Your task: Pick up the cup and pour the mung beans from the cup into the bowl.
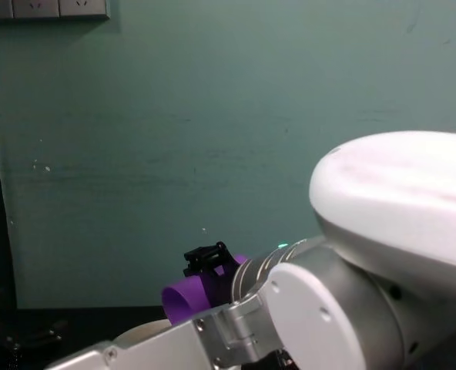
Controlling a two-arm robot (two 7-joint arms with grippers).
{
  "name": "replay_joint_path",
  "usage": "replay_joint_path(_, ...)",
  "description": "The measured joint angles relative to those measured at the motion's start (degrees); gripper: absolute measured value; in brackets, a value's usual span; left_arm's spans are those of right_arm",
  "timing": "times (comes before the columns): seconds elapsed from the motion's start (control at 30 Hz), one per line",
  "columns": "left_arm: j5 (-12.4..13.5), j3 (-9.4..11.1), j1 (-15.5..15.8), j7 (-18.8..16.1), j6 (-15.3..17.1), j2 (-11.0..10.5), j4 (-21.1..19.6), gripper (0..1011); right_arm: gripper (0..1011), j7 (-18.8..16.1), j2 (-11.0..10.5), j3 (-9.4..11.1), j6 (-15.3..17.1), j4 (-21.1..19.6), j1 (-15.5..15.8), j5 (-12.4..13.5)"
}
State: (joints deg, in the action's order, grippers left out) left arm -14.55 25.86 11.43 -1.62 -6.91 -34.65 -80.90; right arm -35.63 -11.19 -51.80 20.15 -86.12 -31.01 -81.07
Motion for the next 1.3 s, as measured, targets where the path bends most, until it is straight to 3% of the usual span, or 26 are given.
replay_joint_path(0.37, 0.0, 0.0, 0.0, 0.0, 0.0, 0.0, 0.0, 1011, 726, 4.16, 0.31, 5.38, 0.76, -2.55, 3.53, 6.84)
replay_joint_path(0.57, 0.0, 0.0, 0.0, 0.0, 0.0, 0.0, 0.0, 1011, 726, 6.18, 1.1, 10.73, 1.41, -4.34, 6.52, 14.38)
replay_joint_path(0.77, 0.0, 0.0, 0.0, 0.0, 0.0, 0.0, 0.0, 1012, 726, 6.68, 1.47, 14.61, 1.81, -5.25, 8.23, 20.33)
replay_joint_path(1.1, 0.0, 0.0, 0.0, 0.0, 0.0, 0.0, 0.0, 1011, 726, 6.95, 1.14, 19.12, 1.25, -6.16, 9.93, 28.22)
replay_joint_path(1.3, 0.0, 0.0, 0.0, 0.0, 0.0, 0.0, 0.0, 1011, 726, 7.93, 0.94, 24.06, -0.87, -6.99, 12.46, 36.4)
